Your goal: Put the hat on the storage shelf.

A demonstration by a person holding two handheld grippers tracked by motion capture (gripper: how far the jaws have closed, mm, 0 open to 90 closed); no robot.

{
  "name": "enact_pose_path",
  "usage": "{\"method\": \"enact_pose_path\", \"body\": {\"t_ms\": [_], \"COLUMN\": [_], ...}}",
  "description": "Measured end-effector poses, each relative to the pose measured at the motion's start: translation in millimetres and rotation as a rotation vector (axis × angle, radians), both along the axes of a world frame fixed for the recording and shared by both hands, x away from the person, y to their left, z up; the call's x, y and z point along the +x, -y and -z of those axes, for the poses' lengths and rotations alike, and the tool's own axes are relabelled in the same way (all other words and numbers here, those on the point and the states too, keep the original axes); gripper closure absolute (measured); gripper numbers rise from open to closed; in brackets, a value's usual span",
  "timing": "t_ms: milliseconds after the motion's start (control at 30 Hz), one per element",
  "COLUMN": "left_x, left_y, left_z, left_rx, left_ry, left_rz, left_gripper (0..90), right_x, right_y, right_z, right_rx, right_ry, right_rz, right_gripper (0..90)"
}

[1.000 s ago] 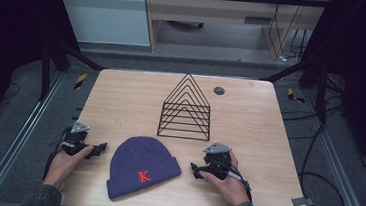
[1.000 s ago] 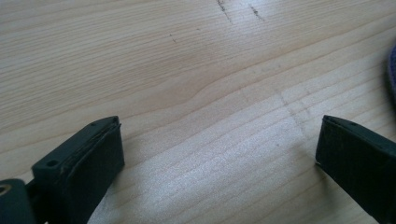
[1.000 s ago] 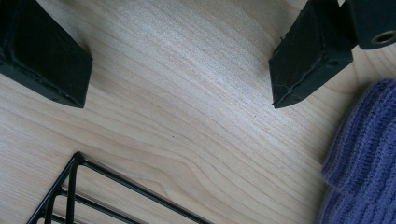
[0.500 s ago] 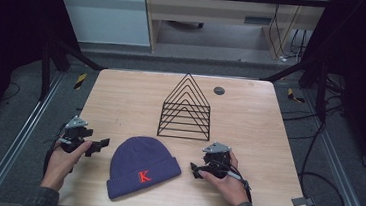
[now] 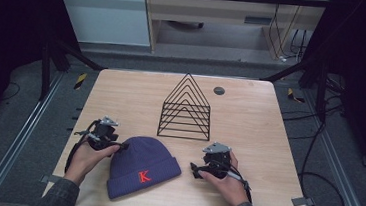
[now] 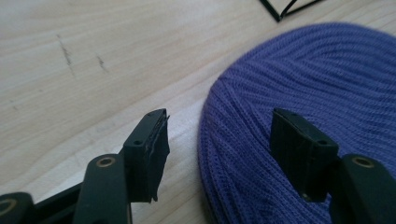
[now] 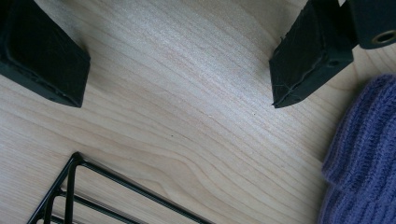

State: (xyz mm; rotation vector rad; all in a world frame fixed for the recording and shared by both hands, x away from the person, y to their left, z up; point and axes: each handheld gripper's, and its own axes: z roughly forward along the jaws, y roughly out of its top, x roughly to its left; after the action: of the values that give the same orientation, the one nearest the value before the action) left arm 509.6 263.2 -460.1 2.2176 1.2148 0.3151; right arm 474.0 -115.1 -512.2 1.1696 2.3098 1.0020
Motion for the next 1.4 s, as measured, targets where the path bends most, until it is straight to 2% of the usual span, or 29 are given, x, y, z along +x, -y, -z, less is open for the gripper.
{"method": "enact_pose_path", "body": {"t_ms": [100,167,267,333,500,533,567,600,767,867,1067,1167,1233,1267,1333,1400], "left_x": [0.5,3.7,5.5,8.3,10.4,10.6,10.8,10.9,8.2,4.0,-4.6,-7.8,-13.2,-13.2,-18.1,-19.9], "left_y": [3.1,7.5,10.6,14.0,15.6,16.1,16.2,16.1,15.8,16.3,17.9,20.7,24.8,24.8,27.1,28.1], "left_z": [3.3,8.1,9.7,11.8,13.2,13.3,13.3,13.3,14.6,11.1,-3.5,-7.8,-15.8,-15.8,-24.2,-26.4], "left_rx": [0.003,0.015,0.018,0.038,0.035,0.033,0.032,0.03,0.017,0.025,0.031,0.028,0.046,0.046,0.043,0.043], "left_ry": [-0.01,-0.038,-0.05,-0.067,-0.083,-0.086,-0.089,-0.093,-0.085,-0.055,0.015,0.036,0.067,0.067,0.099,0.104], "left_rz": [0.007,0.02,0.026,0.031,0.029,0.032,0.035,0.036,0.044,0.044,0.056,0.063,0.089,0.089,0.11,0.114], "left_gripper": [40.0,41.5,44.8,45.7,49.7,53.6,53.6,59.2,72.5,76.3,77.5,77.7,77.9,77.9,78.0,78.0], "right_x": [0.1,0.1,0.0,-0.1,-0.1,-0.1,-0.1,-0.1,-0.2,-0.3,-0.2,-0.2,-0.2,-0.2,-0.3,-0.2], "right_y": [0.0,0.0,0.0,-0.2,-0.2,-0.2,-0.2,-0.1,-0.2,-0.3,-0.2,-0.2,-0.1,-0.1,-0.2,-0.2], "right_z": [0.0,0.0,0.0,0.0,0.0,0.0,0.0,0.0,0.0,0.0,0.0,0.0,0.0,0.0,-0.1,0.0], "right_rx": [0.0,0.0,-0.001,0.0,0.0,0.0,0.0,0.0,0.0,0.0,0.0,-0.001,-0.001,-0.001,0.0,-0.001], "right_ry": [0.0,0.001,0.001,0.0,0.0,0.0,0.0,0.0,0.0,0.0,0.0,0.0,0.001,0.001,-0.001,0.001], "right_rz": [0.0,-0.001,0.0,0.002,0.002,0.002,0.002,0.001,0.002,0.002,0.002,0.002,0.001,0.001,0.001,0.001], "right_gripper": [5.2,5.1,5.1,5.2,5.2,5.2,5.2,5.2,5.2,5.2,5.2,5.2,5.2,5.2,5.2,5.2]}}
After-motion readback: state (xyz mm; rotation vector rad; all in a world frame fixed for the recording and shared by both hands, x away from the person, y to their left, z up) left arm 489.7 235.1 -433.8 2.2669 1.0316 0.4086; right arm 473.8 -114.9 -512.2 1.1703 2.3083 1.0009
